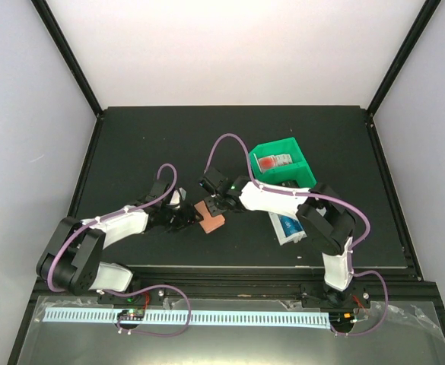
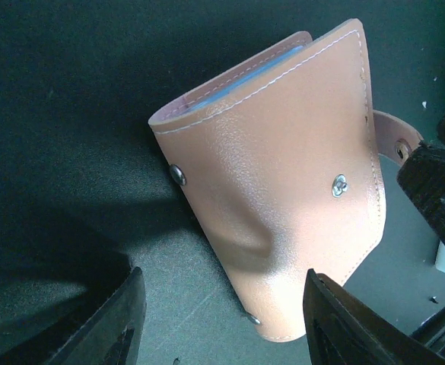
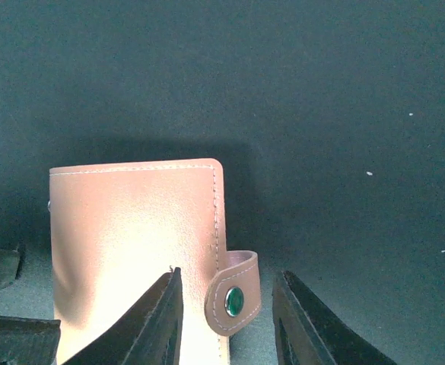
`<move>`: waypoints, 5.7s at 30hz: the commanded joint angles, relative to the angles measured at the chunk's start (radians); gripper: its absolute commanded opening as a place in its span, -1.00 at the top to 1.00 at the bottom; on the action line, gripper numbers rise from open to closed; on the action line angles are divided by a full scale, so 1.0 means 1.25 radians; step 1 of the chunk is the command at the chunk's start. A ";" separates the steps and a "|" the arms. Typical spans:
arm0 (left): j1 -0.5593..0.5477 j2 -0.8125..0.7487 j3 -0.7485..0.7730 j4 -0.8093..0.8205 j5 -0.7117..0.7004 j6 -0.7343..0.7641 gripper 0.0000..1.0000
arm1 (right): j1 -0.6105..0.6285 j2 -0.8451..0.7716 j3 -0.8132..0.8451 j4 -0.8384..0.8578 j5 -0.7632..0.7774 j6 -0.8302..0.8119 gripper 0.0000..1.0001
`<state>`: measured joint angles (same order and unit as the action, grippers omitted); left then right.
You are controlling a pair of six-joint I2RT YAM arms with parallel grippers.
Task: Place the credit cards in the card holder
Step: Close the card holder at the center of the board.
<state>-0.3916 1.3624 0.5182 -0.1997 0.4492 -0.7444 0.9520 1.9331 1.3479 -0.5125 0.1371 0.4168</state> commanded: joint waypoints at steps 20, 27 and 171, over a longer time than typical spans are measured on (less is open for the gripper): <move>0.009 0.014 -0.008 0.023 -0.007 0.002 -0.17 | -0.011 -0.009 -0.004 0.019 -0.013 0.045 0.98; 0.009 0.046 0.002 0.038 -0.019 -0.007 -0.15 | -0.019 -0.019 -0.035 0.078 -0.119 0.062 0.98; 0.028 0.077 0.090 -0.061 -0.109 0.064 0.05 | 0.028 -0.138 -0.264 0.227 0.009 0.176 0.57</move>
<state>-0.3695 1.5185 0.6098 -0.1154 0.4450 -0.7120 0.9939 1.8145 0.9298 0.0673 0.0650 0.6331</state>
